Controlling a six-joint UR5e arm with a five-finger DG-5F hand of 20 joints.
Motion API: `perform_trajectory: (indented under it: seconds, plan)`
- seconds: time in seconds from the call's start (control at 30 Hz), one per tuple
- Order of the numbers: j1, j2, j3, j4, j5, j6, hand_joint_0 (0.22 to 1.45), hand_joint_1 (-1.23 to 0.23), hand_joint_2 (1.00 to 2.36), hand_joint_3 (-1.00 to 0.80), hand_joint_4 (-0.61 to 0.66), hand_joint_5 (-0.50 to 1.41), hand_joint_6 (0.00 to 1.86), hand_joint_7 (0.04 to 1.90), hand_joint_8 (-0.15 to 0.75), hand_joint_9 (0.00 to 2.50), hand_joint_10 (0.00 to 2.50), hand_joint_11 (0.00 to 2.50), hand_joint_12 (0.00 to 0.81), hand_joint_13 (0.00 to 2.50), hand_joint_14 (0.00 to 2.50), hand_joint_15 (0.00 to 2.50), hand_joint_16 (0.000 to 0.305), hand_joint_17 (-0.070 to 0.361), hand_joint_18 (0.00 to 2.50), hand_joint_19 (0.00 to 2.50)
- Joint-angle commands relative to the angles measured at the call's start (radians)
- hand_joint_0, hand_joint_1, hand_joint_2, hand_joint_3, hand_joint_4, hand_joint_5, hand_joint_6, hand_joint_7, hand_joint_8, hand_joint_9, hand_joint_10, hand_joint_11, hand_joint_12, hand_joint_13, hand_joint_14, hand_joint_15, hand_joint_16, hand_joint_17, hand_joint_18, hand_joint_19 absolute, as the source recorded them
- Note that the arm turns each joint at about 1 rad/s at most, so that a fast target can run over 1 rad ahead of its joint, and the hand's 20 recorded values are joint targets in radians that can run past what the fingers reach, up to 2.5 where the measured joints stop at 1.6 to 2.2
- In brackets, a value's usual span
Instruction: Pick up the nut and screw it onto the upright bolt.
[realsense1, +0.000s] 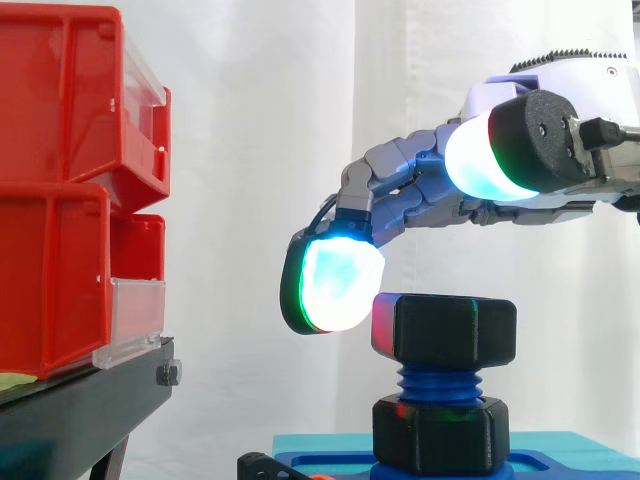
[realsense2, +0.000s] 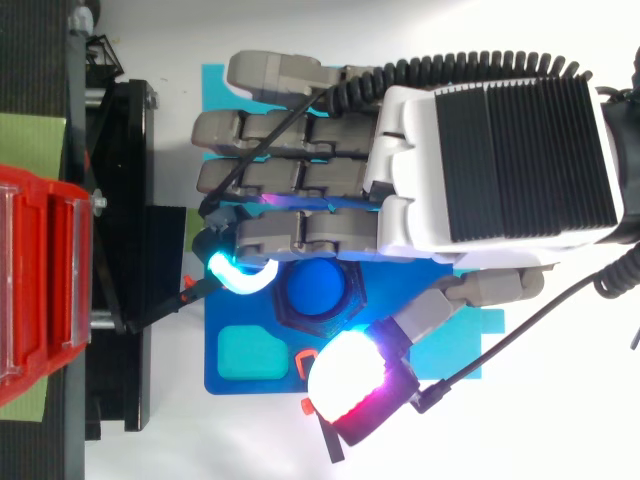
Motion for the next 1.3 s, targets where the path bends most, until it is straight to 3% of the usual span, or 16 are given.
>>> perform_trajectory:
  seconds: [0.0, 0.33, 1.03, 1.13, 1.27]
  plan:
    - [0.000, 0.000, 0.000, -0.005, 0.000, 0.000, 0.49, -0.15, 1.00, -0.50, 0.24, -0.12, 0.50, 0.99, 0.248, 0.34, 0.00, 0.00, 0.319, 0.11, 0.00, 0.00, 0.039, 0.088, 0.00, 0.00]
    - [-0.008, 0.000, 0.000, -0.007, -0.005, 0.000, 0.50, -0.17, 1.00, -0.50, 0.25, -0.10, 0.50, 1.06, 0.258, 0.39, 0.00, 0.00, 0.312, 0.16, 0.00, 0.00, 0.037, 0.083, 0.00, 0.00]
    - [-0.054, 0.000, 0.000, -0.007, -0.025, -0.003, 0.51, -0.22, 1.00, -0.50, 0.23, -0.03, 0.50, 1.34, 0.282, 0.57, 0.00, 0.00, 0.285, 0.30, 0.00, 0.00, 0.031, 0.069, 0.00, 0.00]
    - [-0.057, 0.000, 0.005, -0.005, -0.029, -0.003, 0.51, -0.22, 1.00, -0.50, 0.22, -0.04, 0.50, 1.31, 0.280, 0.59, 0.00, 0.00, 0.286, 0.31, 0.00, 0.00, 0.030, 0.069, 0.00, 0.00]
    - [-0.058, 0.000, 0.031, -0.010, -0.038, -0.005, 0.51, -0.21, 1.00, -0.50, 0.26, -0.09, 0.50, 1.04, 0.269, 0.56, 0.00, 0.00, 0.294, 0.28, 0.00, 0.00, 0.032, 0.071, 0.00, 0.00]
